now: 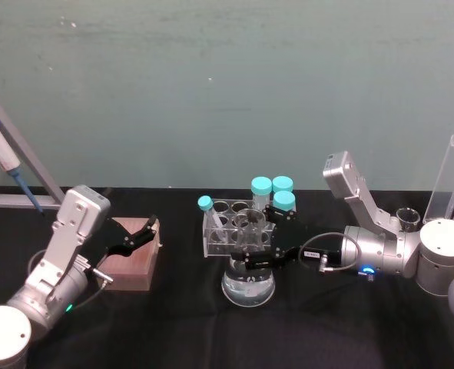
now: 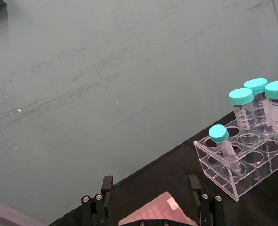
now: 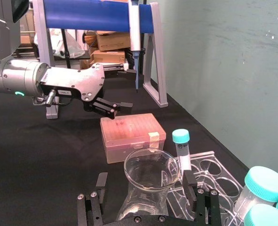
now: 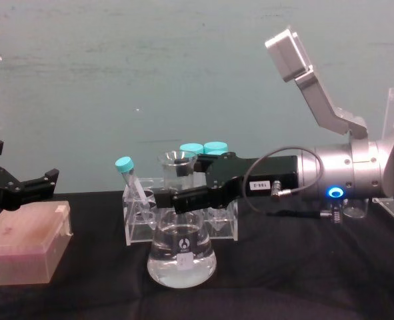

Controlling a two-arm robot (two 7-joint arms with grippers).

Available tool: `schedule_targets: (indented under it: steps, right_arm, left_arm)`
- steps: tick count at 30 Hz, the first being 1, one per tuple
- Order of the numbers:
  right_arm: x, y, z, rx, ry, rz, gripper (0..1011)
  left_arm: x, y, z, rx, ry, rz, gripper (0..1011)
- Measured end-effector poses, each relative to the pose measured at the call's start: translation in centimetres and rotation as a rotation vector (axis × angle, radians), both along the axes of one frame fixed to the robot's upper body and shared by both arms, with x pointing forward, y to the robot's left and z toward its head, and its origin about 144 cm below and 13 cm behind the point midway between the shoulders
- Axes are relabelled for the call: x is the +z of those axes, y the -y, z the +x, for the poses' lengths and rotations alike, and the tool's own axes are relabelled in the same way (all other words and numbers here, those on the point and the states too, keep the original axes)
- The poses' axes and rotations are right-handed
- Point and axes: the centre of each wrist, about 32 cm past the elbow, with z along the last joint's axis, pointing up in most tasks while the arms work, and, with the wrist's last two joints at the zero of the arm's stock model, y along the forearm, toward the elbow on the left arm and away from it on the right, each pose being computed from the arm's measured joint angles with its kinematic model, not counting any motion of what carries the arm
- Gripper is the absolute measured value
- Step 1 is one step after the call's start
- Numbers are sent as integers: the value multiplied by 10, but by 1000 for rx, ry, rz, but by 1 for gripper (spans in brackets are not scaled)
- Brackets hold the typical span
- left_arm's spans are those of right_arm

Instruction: Place the experimental apparatus aside using one hand.

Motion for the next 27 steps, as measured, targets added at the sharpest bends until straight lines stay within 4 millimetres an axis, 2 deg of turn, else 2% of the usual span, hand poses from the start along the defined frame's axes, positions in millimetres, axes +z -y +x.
schedule_targets:
  steps: [18, 25, 27]
  right_arm:
    - [0, 0, 0, 0, 0, 2, 1000]
    - [0, 0, 0, -1, 0, 2, 885]
    - [0, 0, 0, -1, 0, 2, 794]
  left_arm:
    - [0, 0, 0, 0, 0, 0, 1000]
    - [0, 0, 0, 0, 0, 0, 1000]
    - [0, 0, 0, 0, 0, 0, 1000]
